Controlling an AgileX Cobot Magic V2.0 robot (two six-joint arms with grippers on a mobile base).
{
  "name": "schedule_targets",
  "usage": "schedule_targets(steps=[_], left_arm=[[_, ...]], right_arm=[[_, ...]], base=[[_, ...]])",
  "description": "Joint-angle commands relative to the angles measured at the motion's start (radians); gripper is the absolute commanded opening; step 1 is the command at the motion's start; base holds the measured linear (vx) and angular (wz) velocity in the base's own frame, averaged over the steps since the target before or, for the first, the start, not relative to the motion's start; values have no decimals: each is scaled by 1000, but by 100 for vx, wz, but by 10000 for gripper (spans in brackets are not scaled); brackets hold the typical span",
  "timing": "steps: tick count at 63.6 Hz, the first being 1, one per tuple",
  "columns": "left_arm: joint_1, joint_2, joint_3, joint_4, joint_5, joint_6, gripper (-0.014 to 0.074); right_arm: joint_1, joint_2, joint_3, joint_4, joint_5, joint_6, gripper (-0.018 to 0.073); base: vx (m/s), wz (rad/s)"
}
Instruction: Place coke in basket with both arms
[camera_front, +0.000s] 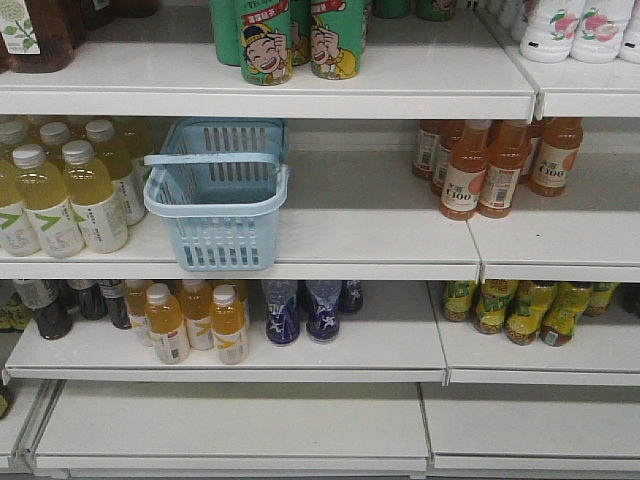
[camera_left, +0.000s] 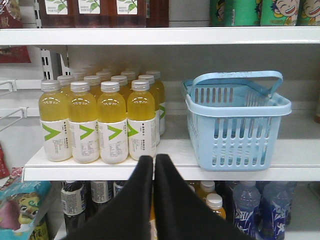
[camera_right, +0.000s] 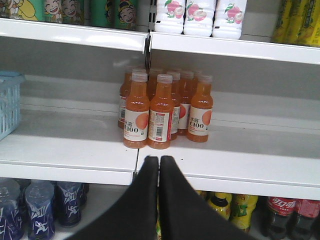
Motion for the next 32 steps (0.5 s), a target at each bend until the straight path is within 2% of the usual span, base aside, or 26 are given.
schedule_targets(steps=[1,32], left_arm=[[-3,-13,-34,-8,-66,-8,-6],[-3,-13,-34,-8,-65,-8,-6]], right_arm=[[-2,-13,7,-11,-62,-6,-5],[-2,-13,7,-11,-62,-6,-5]], base=[[6,1],[3,-1]])
